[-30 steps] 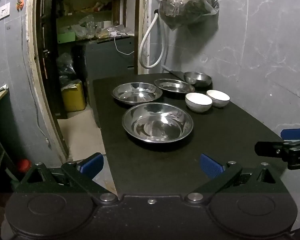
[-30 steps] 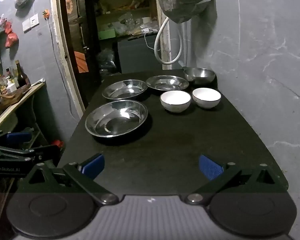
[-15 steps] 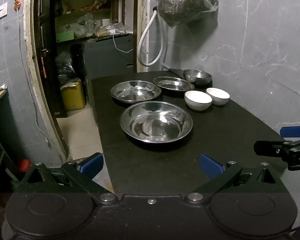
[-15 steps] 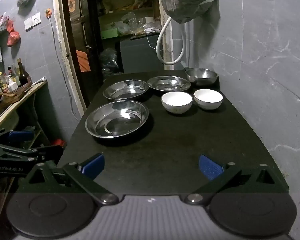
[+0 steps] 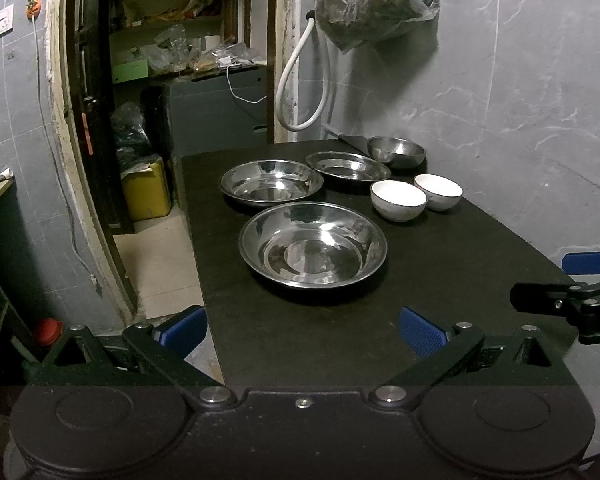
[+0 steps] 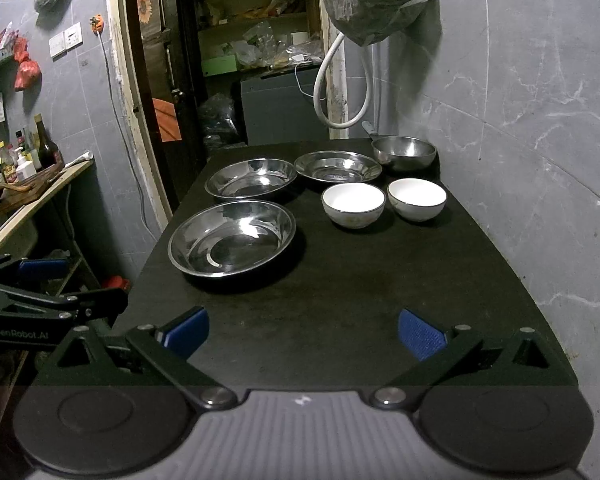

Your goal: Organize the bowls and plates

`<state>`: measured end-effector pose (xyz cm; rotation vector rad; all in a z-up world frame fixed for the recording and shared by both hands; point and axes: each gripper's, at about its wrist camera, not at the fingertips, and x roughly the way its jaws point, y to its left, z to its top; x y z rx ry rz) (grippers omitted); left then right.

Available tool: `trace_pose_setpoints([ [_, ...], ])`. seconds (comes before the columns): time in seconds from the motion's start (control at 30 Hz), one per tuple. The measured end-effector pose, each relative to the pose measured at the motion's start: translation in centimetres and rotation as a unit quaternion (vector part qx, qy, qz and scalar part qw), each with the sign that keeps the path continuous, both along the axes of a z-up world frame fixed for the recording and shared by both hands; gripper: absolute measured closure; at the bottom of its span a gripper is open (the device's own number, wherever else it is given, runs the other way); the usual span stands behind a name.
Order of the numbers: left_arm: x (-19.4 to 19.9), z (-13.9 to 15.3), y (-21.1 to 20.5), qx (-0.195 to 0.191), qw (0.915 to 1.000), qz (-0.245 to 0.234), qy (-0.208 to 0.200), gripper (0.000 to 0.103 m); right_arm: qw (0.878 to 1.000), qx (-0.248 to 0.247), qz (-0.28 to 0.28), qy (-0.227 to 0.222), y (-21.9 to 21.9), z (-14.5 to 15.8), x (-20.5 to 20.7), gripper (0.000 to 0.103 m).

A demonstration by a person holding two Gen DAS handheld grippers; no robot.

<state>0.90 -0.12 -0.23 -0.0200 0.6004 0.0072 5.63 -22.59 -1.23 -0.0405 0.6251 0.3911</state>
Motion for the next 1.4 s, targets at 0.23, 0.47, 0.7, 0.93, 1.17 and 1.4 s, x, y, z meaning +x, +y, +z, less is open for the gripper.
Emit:
trace_pose_setpoints([
  [0.23,0.06,-0.01,-0.01,0.000,1.0000,0.000,0.000,0.001,1.000,-0.001,0.000,0.000,-0.10,-0.15,0.26,0.000],
  [0.47,0.06,0.05,-0.04,0.000,1.0000,0.000,0.001,0.001,1.000,-0.001,0.000,0.000,-0.05,-0.07,0.24,0.000],
  [0.7,0.07,0.05,-0.03,0.001,1.0000,-0.001,0.001,0.001,1.000,-0.001,0.000,0.000,0.06,-0.02,0.14,0.000],
  [0.93,0.15,0.00,-0.03,0.000,1.0000,0.000,0.001,0.001,1.000,-0.002,0.000,0.000,0.13,-0.01,0.12,0.000],
  [1.17,0.16,-0.28,0.15,-0.003,1.0000,-0.002,-0.001,0.001,1.000,-0.004,0.000,-0.001,0.16,-0.03,0.19,0.000],
  [1.4,0.11,-0.43,0.25,-0.003,1.0000,-0.002,-0.001,0.001,1.000,-0.005,0.000,-0.001,0.20,-0.01,0.36,0.000],
])
